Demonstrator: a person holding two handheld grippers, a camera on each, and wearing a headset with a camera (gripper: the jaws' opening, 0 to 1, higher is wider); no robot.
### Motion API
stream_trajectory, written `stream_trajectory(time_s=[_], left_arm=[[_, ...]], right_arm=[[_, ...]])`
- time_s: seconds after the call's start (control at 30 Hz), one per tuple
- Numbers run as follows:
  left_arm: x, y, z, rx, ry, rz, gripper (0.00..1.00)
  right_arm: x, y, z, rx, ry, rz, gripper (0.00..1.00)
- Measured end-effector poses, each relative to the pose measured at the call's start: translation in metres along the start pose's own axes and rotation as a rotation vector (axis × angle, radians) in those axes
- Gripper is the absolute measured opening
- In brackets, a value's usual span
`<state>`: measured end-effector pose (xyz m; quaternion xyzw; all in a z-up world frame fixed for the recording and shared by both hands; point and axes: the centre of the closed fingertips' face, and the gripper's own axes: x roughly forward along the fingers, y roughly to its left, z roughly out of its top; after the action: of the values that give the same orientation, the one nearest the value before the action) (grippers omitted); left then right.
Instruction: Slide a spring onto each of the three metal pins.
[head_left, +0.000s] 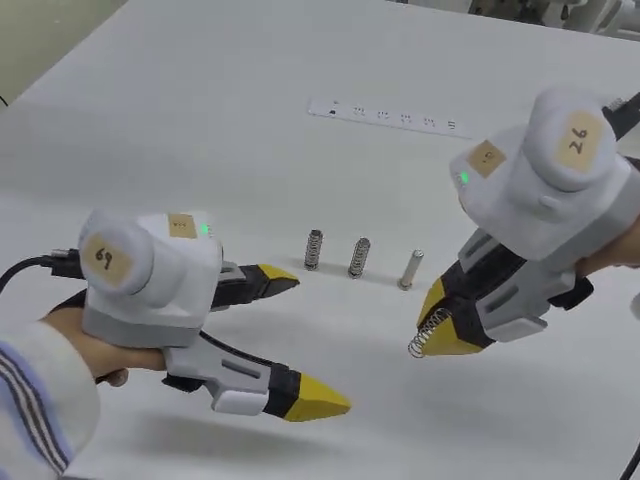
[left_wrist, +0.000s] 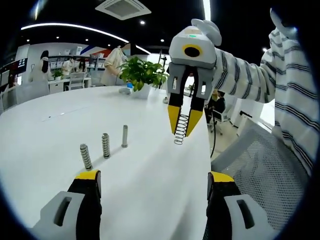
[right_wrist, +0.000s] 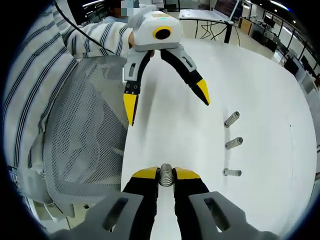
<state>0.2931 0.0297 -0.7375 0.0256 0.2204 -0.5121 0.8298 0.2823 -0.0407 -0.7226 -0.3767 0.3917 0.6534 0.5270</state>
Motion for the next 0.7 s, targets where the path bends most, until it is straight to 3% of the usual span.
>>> stream_trajectory(time_s=[0.2, 0.43, 0.7], left_arm=[[-0.004, 0.011, 0.0, -0.014, -0.005, 0.043, 0.84], [-0.005, 0.016, 0.002, 0.004, -0.016, 0.076, 0.97], [-0.004, 0.011, 0.001, -0.011, -0.008, 0.056, 0.98]], right_arm=[[0.0, 0.0, -0.01, 0.026, 0.012, 0.005, 0.08], [-0.001, -0.003, -0.019, 0.053, 0.015, 0.002, 0.08], [-0.007, -0.01, -0.024, 0.07, 0.017, -0.007, 0.08]])
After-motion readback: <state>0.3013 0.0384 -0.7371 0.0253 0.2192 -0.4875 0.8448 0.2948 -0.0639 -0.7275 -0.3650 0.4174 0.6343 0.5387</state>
